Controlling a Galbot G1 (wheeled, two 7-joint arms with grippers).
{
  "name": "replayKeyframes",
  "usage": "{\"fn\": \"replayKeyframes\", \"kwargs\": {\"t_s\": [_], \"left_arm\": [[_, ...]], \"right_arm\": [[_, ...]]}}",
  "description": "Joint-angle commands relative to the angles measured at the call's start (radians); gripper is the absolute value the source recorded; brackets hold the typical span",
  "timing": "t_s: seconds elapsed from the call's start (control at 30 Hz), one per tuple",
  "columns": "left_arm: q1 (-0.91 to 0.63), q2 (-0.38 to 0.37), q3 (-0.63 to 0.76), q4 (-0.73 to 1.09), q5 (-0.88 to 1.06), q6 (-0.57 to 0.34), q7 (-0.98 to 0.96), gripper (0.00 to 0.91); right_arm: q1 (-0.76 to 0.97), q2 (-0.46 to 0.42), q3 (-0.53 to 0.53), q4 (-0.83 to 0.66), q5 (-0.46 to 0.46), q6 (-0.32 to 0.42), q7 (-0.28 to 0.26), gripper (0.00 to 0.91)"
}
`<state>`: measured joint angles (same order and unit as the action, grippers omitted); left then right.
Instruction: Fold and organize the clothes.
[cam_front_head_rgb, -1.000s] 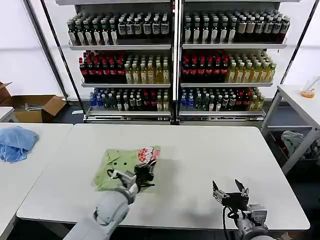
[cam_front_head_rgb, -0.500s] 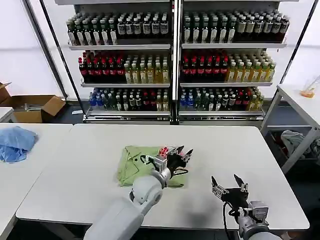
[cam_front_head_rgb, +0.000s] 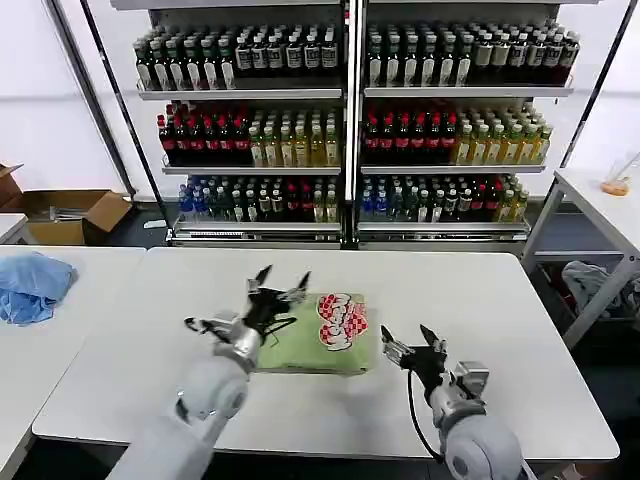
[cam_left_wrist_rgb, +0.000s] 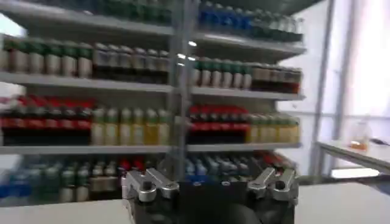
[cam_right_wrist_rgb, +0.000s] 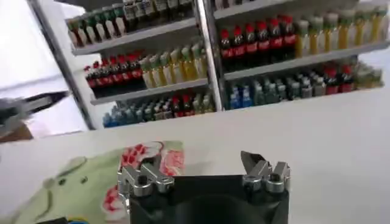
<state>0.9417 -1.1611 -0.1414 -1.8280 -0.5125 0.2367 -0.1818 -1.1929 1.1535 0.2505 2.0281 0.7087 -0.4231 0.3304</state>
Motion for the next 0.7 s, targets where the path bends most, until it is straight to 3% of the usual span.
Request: {"fn": "replayKeyframes", "kwargs": {"t_s": [0.03, 0.3, 0.33, 0.4, 0.47, 0.7], "left_arm": [[0.383, 0.11, -0.372, -0.216, 0.041, -0.081, -0.02, 0.907], [0.447, 0.101, -0.412, -0.229, 0.033, -0.101, -0.019, 0.907], [0.45, 0.1, -0.413, -0.231, 0.033, -0.1, -0.019, 0.907], [0.451, 0.1, -0.411, -0.233, 0.034, -0.099, -0.019, 0.907], [0.45, 0.098, -0.408, -0.233, 0.033, -0.098, -0.019, 0.907], [0.448, 0.098, -0.405, -0.235, 0.022, -0.096, -0.019, 0.907]], "right_arm": [[0.356, 0.184, -0.158, -0.394, 0.234, 0.026, 0.028, 0.907], [0.39, 0.287, -0.148, -0.565, 0.204, 0.054, 0.088, 0.907], [0.387, 0.292, -0.149, -0.574, 0.205, 0.058, 0.09, 0.413], [0.381, 0.297, -0.155, -0.575, 0.221, 0.042, 0.095, 0.071], [0.374, 0.302, -0.161, -0.575, 0.23, 0.038, 0.103, 0.0], [0.356, 0.293, -0.161, -0.549, 0.22, 0.054, 0.088, 0.0]]}}
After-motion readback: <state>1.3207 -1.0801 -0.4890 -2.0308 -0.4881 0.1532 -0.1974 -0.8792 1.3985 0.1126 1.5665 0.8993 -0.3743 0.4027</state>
